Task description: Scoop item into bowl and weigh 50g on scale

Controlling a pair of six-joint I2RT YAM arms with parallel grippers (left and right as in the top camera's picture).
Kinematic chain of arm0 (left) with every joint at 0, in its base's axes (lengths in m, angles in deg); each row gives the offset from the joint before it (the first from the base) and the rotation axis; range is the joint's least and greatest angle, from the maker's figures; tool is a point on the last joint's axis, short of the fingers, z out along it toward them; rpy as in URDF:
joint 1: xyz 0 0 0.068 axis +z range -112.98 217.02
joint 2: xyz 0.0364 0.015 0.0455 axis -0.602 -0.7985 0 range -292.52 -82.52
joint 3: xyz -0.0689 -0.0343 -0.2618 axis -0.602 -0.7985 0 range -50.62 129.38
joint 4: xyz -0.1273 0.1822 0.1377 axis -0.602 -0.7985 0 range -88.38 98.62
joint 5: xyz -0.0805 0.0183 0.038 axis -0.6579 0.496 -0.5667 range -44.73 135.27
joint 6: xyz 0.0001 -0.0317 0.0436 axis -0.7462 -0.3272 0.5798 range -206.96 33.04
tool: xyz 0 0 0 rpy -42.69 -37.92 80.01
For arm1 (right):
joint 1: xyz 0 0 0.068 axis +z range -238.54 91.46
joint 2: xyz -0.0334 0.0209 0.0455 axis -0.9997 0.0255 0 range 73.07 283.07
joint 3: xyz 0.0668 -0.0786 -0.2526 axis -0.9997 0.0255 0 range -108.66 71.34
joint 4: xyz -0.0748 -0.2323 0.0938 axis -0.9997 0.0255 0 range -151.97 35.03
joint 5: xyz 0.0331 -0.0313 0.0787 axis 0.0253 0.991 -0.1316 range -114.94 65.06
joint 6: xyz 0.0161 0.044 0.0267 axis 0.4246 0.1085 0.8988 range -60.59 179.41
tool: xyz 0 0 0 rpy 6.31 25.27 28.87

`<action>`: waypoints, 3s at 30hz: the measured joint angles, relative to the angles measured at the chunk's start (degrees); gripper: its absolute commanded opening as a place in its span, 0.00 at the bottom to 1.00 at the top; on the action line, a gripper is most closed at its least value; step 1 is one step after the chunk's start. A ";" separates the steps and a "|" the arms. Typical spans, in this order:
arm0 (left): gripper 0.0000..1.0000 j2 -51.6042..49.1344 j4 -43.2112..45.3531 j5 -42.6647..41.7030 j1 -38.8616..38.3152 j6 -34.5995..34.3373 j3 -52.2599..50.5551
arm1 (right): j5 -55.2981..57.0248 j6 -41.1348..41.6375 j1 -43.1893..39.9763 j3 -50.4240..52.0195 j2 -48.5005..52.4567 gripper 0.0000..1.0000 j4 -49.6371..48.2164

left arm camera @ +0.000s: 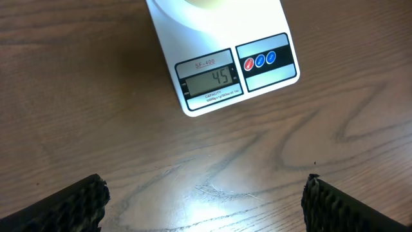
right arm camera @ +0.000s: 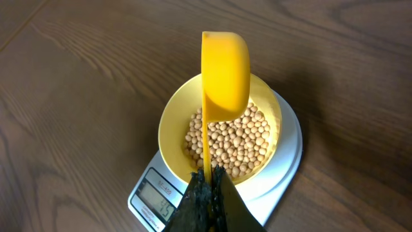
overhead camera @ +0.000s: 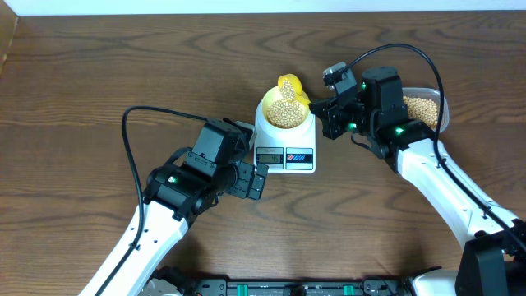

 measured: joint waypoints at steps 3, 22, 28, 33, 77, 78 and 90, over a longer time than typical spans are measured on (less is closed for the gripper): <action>0.98 0.00 0.00 0.00 0.00 0.00 0.00 | 1.01 -1.18 0.00 0.00 0.00 0.01 0.79; 0.98 0.00 0.00 0.00 0.00 0.00 0.00 | 2.71 -2.62 0.00 0.00 0.00 0.01 1.22; 0.98 0.00 0.00 0.00 0.00 0.00 0.00 | 2.69 -2.62 0.00 0.00 0.00 0.01 1.22; 0.98 0.00 0.00 0.00 0.00 0.00 0.00 | 2.67 -2.58 0.00 0.00 0.00 0.01 1.22; 0.98 0.00 0.00 0.00 0.00 0.00 0.00 | 2.01 1.01 -0.11 0.00 -3.13 0.01 1.92; 0.98 0.00 0.00 0.00 0.00 0.00 0.00 | 2.01 1.38 -0.11 0.00 -3.80 0.01 1.92; 0.98 0.00 0.00 0.00 0.00 0.00 0.00 | 2.01 10.97 -3.45 0.00 -8.17 0.01 5.25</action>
